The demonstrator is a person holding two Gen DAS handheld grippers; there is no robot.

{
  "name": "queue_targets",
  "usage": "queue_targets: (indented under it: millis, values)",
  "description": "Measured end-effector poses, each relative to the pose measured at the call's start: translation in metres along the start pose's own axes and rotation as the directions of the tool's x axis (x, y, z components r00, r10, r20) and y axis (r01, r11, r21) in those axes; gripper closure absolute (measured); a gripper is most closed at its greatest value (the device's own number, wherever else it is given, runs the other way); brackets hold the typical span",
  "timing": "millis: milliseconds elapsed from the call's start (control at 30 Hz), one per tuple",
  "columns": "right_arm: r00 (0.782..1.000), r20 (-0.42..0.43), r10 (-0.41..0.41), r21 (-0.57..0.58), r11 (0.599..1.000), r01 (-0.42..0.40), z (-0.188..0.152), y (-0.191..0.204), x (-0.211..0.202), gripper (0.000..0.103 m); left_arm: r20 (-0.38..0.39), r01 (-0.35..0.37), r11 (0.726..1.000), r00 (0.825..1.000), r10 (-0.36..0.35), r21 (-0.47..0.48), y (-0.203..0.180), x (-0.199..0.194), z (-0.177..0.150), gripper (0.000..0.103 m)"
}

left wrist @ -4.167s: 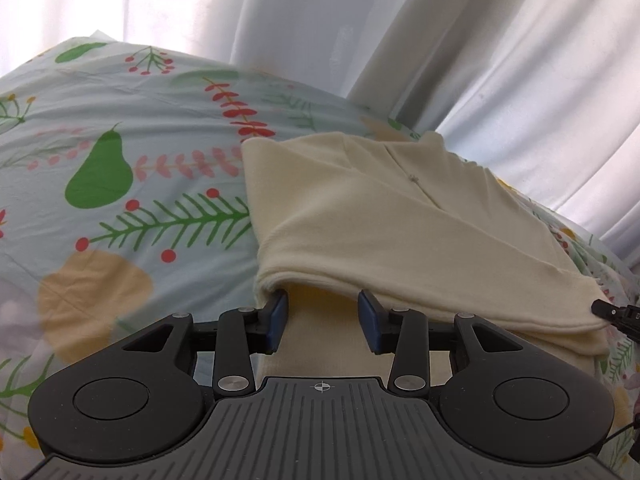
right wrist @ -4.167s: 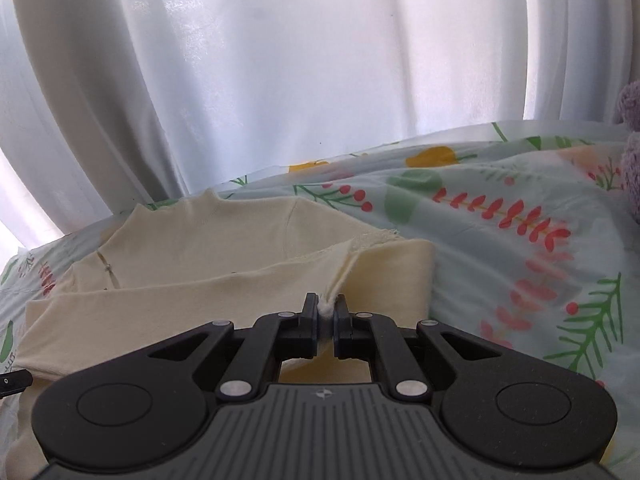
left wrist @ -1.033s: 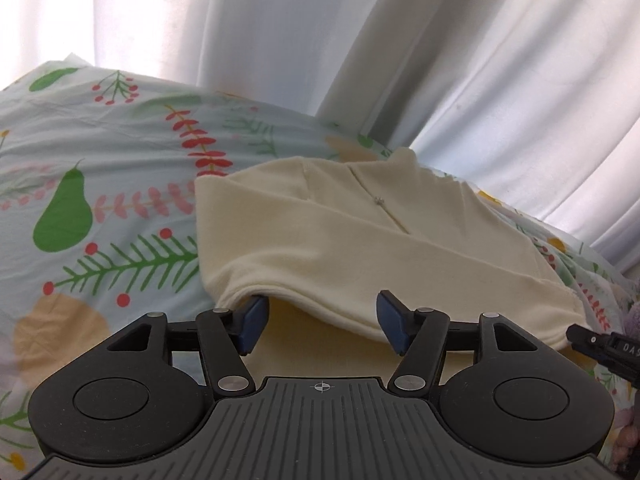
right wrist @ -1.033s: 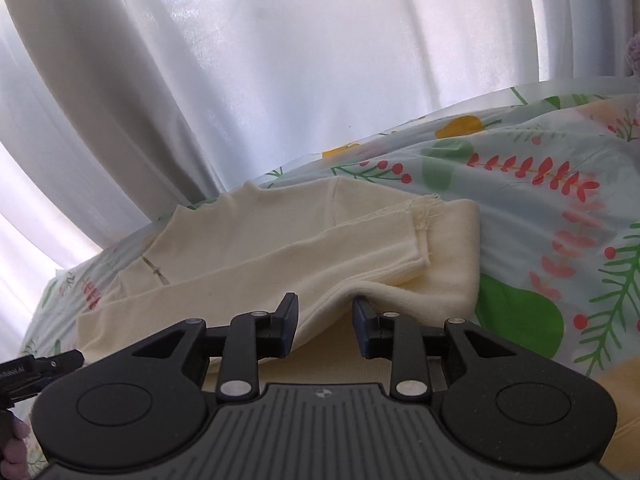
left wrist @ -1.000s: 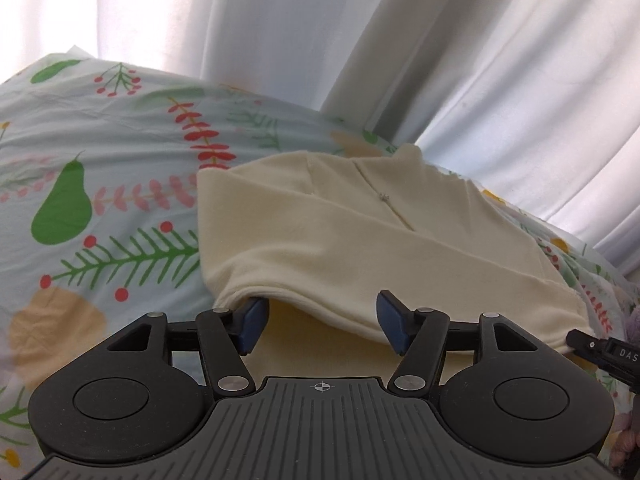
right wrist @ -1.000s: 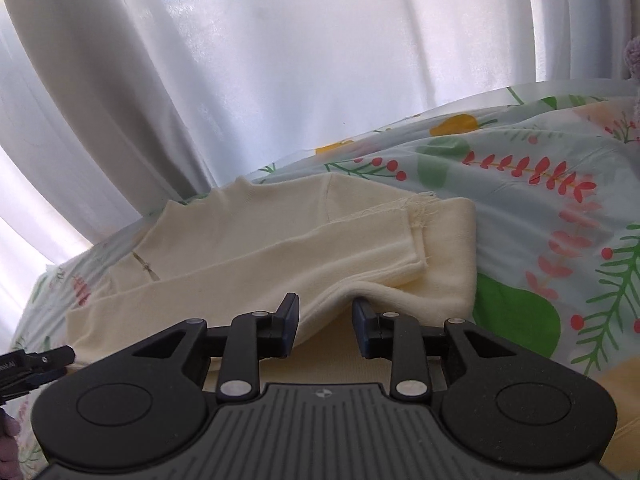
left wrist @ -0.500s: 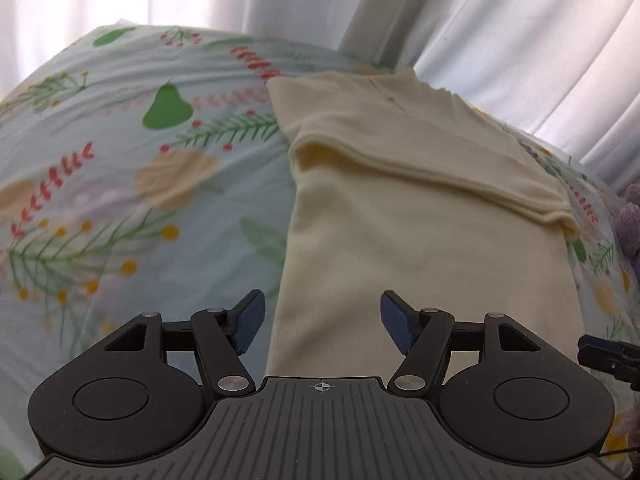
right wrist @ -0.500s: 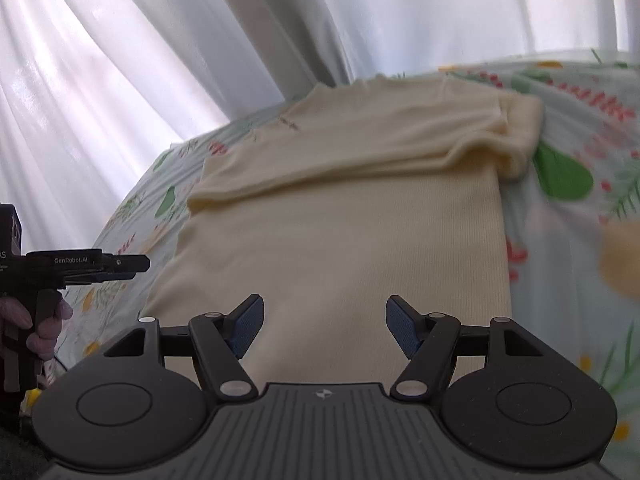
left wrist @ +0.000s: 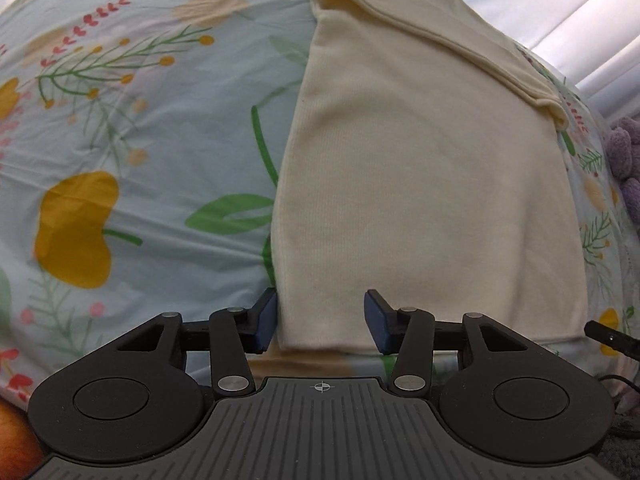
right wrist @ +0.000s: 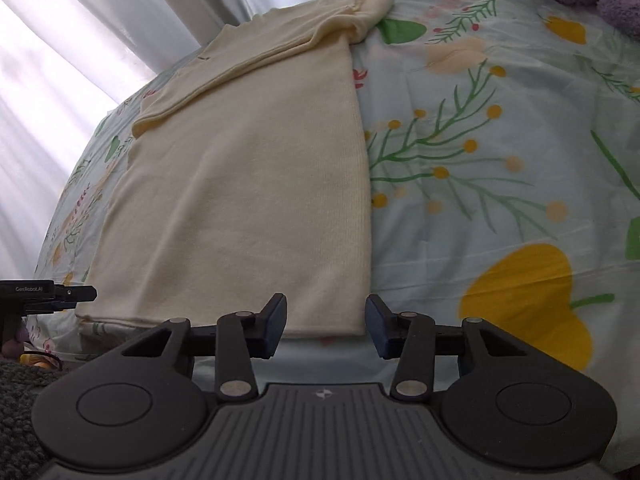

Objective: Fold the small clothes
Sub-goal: 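Move both tools to the sweater hem and grasp it, then lift the hem with both tools and lay it toward the collar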

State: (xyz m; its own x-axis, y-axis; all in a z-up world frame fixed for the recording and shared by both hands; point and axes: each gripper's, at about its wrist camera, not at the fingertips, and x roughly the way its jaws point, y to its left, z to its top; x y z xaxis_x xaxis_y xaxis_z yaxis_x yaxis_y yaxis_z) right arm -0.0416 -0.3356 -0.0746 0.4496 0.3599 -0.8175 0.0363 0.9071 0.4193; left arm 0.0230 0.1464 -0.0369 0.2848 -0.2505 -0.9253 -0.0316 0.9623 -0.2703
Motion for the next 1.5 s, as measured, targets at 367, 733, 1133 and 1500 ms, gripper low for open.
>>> queue_targets:
  millis: [367,733,1133,1500]
  values:
    - [0.998,-0.035,0.044,0.054,0.998,-0.042,0.0,-0.007,0.009,0.093,-0.033,0.048,0.999,0.998,-0.048,-0.001,0.008,0.0,-0.004,0.092]
    - [0.981,0.1,0.169,0.151,0.972,-0.183,0.029,-0.007,0.001,0.098,0.206,0.149,0.989,0.968,-0.144,-0.011,0.004,-0.04,0.036,0.095]
    - [0.945,0.324,0.036,-0.008,0.999,-0.035,0.133,0.015,0.032,0.098,0.386,0.073,0.996,0.919,-0.083,0.041,-0.026,-0.005,0.138,0.095]
    - [0.912,0.392,-0.122,-0.182,0.961,0.206,0.158,0.035,0.081,0.094,0.36,0.059,0.998,0.93,-0.068,0.036,-0.016,0.048,0.159,0.075]
